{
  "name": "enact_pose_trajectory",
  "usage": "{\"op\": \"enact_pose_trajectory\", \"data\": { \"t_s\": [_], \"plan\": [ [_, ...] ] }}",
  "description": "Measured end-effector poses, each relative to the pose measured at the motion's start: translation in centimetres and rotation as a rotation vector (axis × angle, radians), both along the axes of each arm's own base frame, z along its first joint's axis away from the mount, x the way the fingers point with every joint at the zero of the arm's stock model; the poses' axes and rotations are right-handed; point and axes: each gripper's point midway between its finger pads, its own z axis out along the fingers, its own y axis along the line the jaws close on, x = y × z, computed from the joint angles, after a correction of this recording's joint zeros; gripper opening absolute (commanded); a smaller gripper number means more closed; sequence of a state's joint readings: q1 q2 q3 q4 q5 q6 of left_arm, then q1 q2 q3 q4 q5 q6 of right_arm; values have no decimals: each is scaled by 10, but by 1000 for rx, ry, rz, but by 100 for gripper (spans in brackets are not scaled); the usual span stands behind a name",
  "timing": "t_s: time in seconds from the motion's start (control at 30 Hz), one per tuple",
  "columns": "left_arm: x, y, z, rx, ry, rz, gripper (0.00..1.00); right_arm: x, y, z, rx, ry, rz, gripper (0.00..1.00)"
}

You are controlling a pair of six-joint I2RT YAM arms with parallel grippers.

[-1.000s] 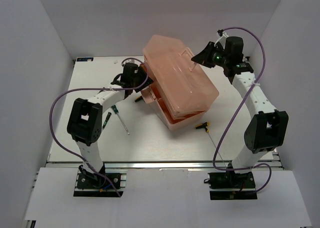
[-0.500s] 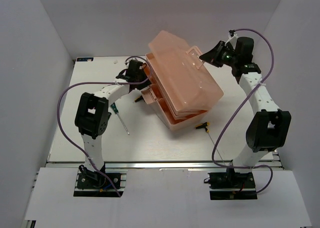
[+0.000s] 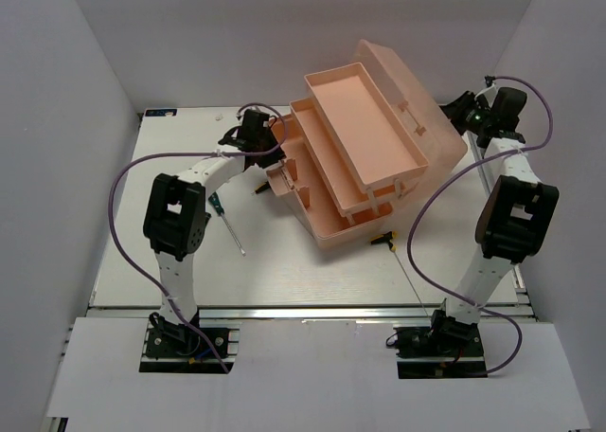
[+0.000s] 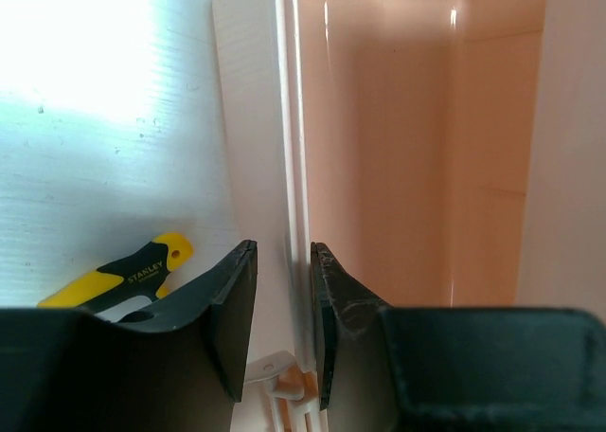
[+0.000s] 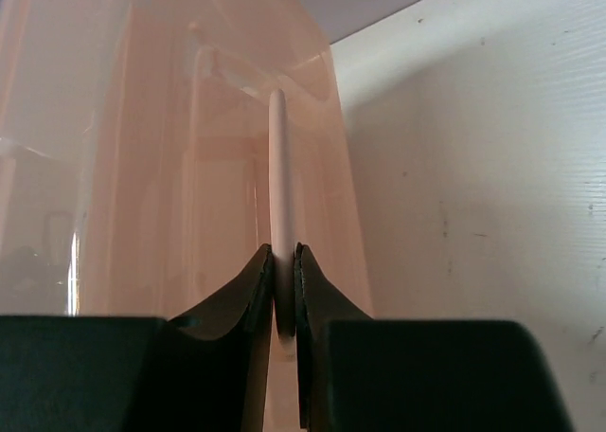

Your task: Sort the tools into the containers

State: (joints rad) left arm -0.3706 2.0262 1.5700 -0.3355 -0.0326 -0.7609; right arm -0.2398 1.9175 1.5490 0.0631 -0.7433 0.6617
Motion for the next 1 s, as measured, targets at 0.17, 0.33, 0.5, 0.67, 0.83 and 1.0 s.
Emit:
{"op": "enact_pose_trajectory", "data": {
  "t_s": [0.17, 0.33, 0.5, 0.67, 0.83, 1.0],
  "plan": [
    [4, -1, 0, -6, 1, -6, 40, 12, -12, -12, -32, -20, 8, 39],
    [10, 3, 0, -4, 2, -1, 41, 26, -36, 5, -140, -118, -32, 56],
    [16, 5, -4, -4, 8, 0, 41, 33, -58, 25, -290, -190, -56, 58],
    [18, -2, -8, -18, 11, -18, 41, 26, -63, 42, -421, -245, -25, 56],
    [21, -7, -5, -43, 8, -40, 41, -14, -43, 75, -540, -370, 127, 57],
    [32, -14, -6, -73, 11, -50, 42, -104, 7, 122, -683, -621, 407, 58]
  ]
}}
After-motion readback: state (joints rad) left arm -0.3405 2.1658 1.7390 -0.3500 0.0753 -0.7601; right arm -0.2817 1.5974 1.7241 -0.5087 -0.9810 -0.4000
